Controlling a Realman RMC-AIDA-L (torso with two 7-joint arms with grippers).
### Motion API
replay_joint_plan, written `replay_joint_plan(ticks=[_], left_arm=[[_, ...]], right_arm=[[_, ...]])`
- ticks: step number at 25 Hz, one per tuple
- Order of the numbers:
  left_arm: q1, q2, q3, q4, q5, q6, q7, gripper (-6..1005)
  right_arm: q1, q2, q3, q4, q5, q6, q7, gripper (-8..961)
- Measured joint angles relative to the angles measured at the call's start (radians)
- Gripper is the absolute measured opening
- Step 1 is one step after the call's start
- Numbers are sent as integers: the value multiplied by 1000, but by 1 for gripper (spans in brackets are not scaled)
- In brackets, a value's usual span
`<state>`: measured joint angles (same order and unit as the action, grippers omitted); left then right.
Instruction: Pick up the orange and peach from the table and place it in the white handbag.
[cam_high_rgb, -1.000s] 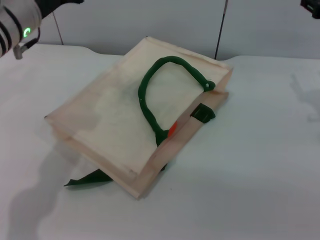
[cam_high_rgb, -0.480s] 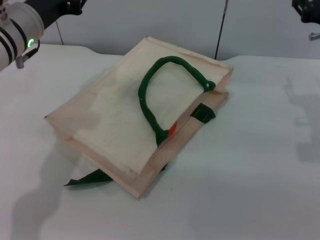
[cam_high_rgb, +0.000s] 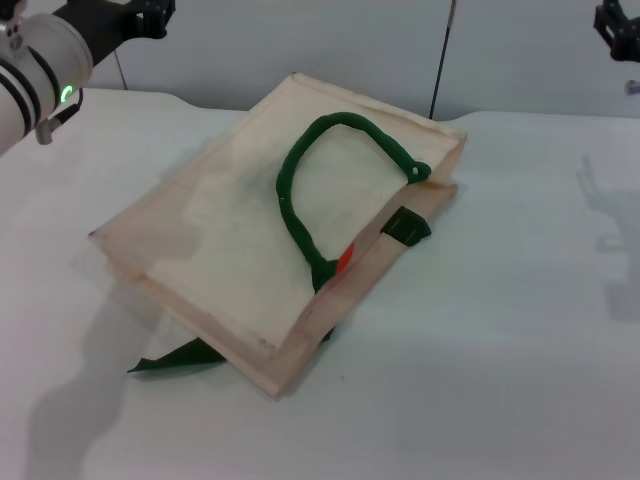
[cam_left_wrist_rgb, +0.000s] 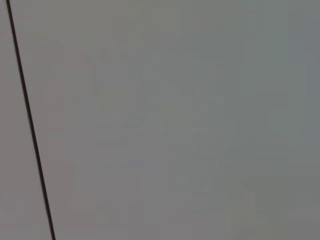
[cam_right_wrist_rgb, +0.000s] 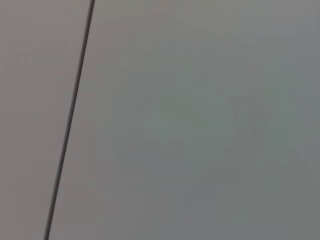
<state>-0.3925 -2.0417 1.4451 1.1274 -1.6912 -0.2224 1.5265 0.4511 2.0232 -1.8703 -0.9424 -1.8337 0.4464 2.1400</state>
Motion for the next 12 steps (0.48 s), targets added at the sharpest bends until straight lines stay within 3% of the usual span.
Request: replay_joint_plan(ticks=[12], left_arm=[[-2, 0, 12, 0, -1, 1, 3, 378]], right_arm=[[3, 0, 0, 11, 3, -3, 13, 790]])
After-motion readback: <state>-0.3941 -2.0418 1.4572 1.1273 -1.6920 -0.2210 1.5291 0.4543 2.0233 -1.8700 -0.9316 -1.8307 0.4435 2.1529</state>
